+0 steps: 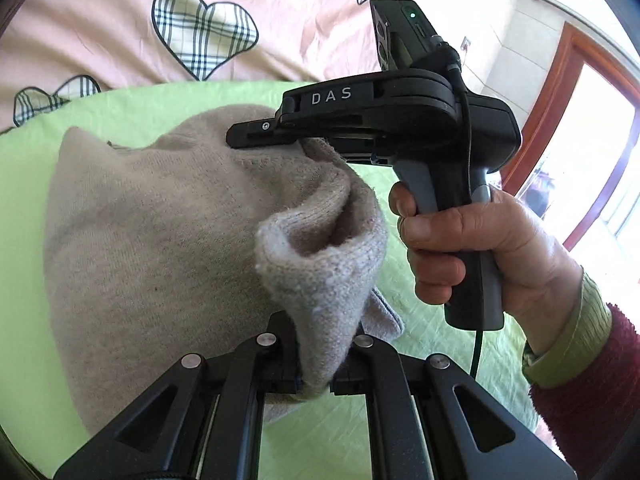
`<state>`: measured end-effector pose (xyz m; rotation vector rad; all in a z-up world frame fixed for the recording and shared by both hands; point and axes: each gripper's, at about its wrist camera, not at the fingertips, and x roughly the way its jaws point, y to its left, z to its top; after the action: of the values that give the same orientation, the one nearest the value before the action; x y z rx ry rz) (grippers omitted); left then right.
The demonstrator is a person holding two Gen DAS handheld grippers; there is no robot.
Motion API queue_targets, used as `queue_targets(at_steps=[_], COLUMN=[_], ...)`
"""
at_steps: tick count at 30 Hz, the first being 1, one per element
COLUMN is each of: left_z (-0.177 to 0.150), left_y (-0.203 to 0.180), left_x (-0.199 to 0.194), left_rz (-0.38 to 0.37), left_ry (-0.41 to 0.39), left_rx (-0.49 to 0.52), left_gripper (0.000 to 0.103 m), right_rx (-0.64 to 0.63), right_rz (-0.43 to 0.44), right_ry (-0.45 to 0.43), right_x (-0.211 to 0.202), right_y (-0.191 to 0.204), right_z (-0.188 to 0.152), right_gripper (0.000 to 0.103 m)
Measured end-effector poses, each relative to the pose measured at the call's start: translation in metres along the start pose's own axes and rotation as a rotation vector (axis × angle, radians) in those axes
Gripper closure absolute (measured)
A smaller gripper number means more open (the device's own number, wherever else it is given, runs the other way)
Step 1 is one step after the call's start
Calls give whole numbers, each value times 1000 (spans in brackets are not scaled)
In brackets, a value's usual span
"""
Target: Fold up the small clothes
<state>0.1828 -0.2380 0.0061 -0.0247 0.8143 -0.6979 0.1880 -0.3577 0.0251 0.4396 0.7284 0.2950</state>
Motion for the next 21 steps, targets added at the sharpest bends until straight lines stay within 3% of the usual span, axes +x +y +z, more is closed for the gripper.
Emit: queue_targets(at_steps=[4,7,11,14,17,19,21], left_z=[-5,-2,-4,-9,-14,-20,-29], left_y=[9,17,16,13,19,26,32], left_x=[40,51,36,19,-3,-23,-39], left_rz=[-4,-14,-49,-65,-65,-46,-13], left_ry=[90,91,107,110,93,67,42], left_rx=[-34,-56,-57,-47,-47,-61,-82], left_gripper=[95,93,76,70,56,48,42], right_rx=[50,67,69,50,63,71,80], right_rz=[-117,-148,-173,-203,-203,-216,-213], right_ry=[69,75,45,42,34,22,18], right_x=[22,28,16,6,-3,-11,-18], right_y=[-17,-29,-27,-21,-15,-14,-13], right_z=[-12,-22,-24,-29,-34,-39,-46], right_gripper=[88,87,78,75,57,25,23])
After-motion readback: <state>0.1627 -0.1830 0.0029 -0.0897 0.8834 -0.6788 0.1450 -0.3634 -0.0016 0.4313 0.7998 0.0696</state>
